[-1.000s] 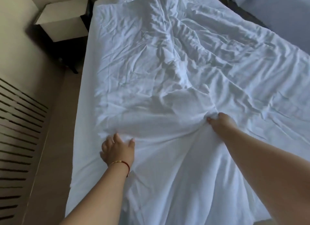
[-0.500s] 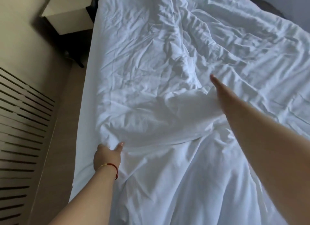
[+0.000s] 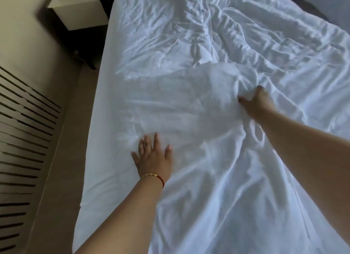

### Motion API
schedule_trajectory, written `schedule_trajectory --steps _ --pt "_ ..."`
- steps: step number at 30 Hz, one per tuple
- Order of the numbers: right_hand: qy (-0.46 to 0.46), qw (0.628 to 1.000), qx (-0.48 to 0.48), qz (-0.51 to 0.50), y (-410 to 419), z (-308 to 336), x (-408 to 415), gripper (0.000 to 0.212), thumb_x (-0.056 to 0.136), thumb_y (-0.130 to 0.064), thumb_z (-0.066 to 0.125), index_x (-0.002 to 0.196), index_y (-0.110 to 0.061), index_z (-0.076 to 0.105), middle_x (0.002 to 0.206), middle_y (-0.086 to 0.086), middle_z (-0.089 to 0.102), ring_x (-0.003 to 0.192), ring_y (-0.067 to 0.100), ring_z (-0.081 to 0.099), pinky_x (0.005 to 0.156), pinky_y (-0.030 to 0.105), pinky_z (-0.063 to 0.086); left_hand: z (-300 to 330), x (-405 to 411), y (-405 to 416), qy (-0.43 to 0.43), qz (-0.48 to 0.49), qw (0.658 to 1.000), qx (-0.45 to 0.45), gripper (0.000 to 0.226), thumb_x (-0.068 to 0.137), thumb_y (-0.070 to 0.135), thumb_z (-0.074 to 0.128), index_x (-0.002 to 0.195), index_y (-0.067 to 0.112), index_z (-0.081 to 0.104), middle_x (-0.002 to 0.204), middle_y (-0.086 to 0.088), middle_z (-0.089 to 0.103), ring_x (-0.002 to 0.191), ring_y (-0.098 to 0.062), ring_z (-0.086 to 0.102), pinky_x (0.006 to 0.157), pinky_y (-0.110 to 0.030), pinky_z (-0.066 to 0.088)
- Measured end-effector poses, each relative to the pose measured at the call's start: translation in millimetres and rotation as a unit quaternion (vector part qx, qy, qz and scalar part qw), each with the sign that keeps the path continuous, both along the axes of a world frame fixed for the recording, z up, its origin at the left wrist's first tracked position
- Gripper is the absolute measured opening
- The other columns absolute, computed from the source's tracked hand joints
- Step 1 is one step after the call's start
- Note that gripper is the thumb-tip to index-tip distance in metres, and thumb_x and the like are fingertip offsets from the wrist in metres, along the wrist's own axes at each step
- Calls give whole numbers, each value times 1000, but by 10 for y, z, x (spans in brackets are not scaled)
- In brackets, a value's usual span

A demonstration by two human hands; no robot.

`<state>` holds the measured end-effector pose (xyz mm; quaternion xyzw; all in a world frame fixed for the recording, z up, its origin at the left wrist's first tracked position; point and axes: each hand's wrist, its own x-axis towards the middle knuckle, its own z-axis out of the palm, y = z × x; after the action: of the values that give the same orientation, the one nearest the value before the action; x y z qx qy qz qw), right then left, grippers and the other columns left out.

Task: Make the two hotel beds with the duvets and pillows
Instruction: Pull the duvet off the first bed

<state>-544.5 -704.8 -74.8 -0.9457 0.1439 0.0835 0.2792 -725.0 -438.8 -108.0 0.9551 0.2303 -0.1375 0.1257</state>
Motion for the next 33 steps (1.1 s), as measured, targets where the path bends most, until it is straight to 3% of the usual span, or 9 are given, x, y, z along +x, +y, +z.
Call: schedule_trajectory --steps 4,8,11,14,18,21,25,30,33 --pt "79 996 -22 17 -162 -506 -972 88 82 -59 58 144 -6 27 143 21 39 131 37 38 106 43 32 3 -204 -136 10 -2 1000 -17 62 99 54 18 153 34 -5 163 -1 -10 149 -18 -10 118 -52 -5" --pt "67 998 6 -19 -387 -532 -1738 88 80 -58 63 142 -5 31 143 18 42 131 34 39 106 40 32 -10 -620 -128 -2 9 1000 -8 64 99 53 24 154 29 2 163 -1 -2 149 -18 -6 118 -50 -2" --pt "63 994 49 -72 -574 -461 -2228 85 75 -59 67 138 -9 39 133 18 52 122 36 49 100 44 41 -38 -1040 -96 -30 44 999 -4 72 97 53 34 155 21 6 163 -6 5 149 -21 2 118 -48 4" --pt "71 989 80 -104 -698 -480 -2800 79 72 -61 69 129 -12 46 119 13 59 107 34 57 88 45 49 -71 -1557 -120 -80 147 984 -60 86 91 50 53 154 10 10 160 -15 14 147 -29 13 119 -45 12" --pt "85 990 -8 -112 -734 -612 -3377 91 72 -65 64 138 -8 37 135 16 48 126 34 44 106 45 34 -145 -2241 -163 -61 230 968 -84 96 85 48 63 151 0 14 155 -23 22 143 -38 21 118 -45 18" --pt "93 988 -41 -116 -676 -621 -3610 97 74 -68 60 144 -9 27 146 16 35 137 34 29 114 44 21 -47 -2511 -321 -71 164 983 -51 89 87 46 62 150 -1 20 154 -23 26 142 -36 25 118 -42 15" --pt "82 990 0 -113 -639 -402 -3838 90 82 -61 57 148 -12 21 152 10 26 141 29 21 115 42 19 283 -2448 -721 -124 47 989 -69 72 94 41 54 149 2 28 153 -18 31 142 -31 26 118 -37 15" --pt "68 992 42 -102 -1033 47 -4209 73 86 -55 56 143 -12 36 146 8 40 135 27 35 112 37 28 845 -2295 -1448 -140 -49 980 -133 59 99 38 43 147 7 30 147 -11 39 138 -24 30 113 -32 27" --pt "65 988 54 -132 -1458 246 -4393 69 86 -53 57 139 -12 42 137 8 53 124 25 49 102 35 40 1099 -2299 -1861 -130 -84 973 -171 55 100 37 41 146 10 31 147 -9 41 137 -23 32 111 -32 31"
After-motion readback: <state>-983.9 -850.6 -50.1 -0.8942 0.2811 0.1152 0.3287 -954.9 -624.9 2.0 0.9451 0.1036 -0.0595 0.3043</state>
